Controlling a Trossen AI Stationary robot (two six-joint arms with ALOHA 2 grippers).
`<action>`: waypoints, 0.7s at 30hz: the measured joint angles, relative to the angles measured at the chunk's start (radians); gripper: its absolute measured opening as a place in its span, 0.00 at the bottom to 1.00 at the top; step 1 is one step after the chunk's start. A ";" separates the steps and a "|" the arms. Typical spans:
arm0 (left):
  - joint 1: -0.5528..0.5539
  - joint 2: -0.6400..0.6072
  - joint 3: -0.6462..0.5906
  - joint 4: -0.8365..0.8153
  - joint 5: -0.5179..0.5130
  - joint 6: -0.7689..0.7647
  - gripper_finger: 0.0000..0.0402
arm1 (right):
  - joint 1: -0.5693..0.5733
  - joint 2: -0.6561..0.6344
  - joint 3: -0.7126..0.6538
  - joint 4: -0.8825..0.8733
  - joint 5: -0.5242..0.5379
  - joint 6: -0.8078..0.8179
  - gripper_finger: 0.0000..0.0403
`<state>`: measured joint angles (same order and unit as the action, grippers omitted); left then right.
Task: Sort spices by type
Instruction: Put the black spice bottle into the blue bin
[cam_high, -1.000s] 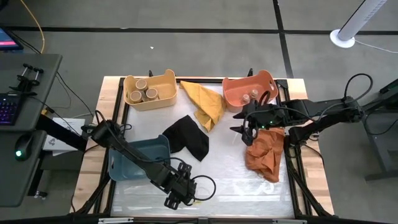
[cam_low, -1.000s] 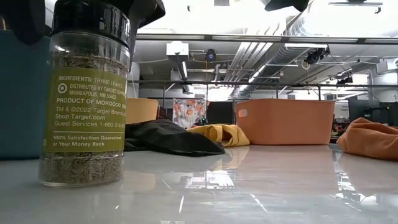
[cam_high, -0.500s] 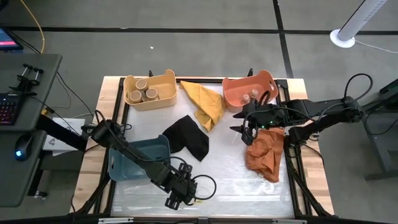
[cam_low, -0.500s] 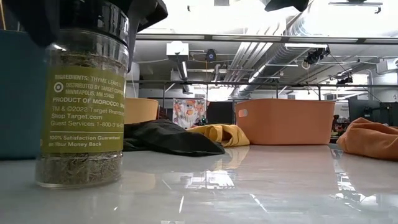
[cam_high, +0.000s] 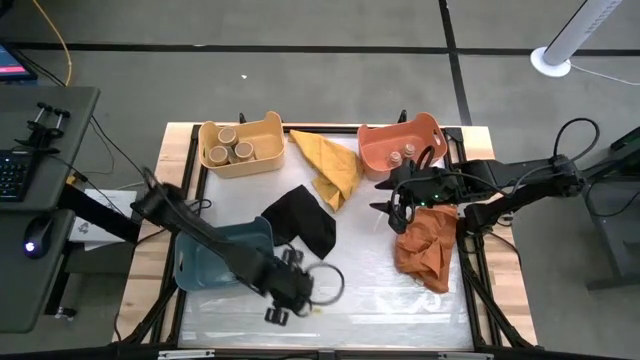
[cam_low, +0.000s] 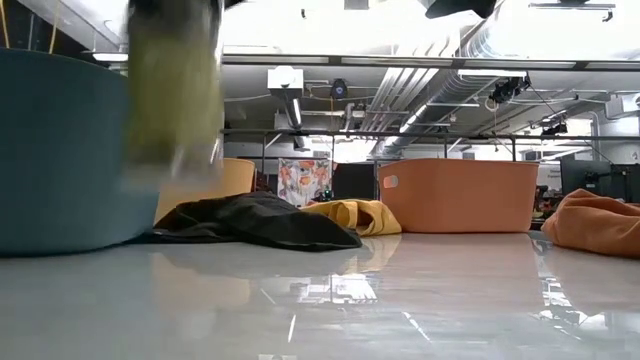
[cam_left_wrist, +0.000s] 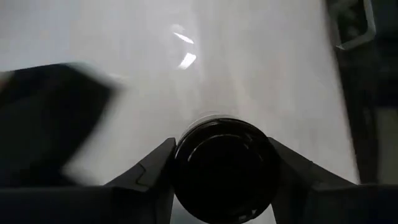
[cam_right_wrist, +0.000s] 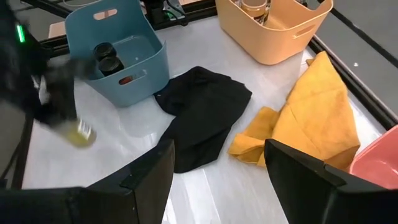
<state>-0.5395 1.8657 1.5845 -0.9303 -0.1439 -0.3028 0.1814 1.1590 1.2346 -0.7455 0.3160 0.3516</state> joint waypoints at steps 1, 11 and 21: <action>0.005 -0.040 0.000 -0.038 -0.040 -0.018 0.41 | 0.000 0.000 0.000 0.000 0.007 -0.003 0.61; -0.082 -0.487 0.003 -0.388 -0.508 -0.529 0.41 | 0.000 0.000 0.000 0.001 0.054 -0.020 0.61; -0.249 -0.474 -0.140 -0.597 -0.099 -0.988 0.41 | 0.000 0.000 0.000 -0.001 0.073 -0.017 0.61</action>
<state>-0.7881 1.3916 1.4446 -1.5269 -0.2425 -1.2910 0.1814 1.1591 1.2346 -0.7464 0.3895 0.3347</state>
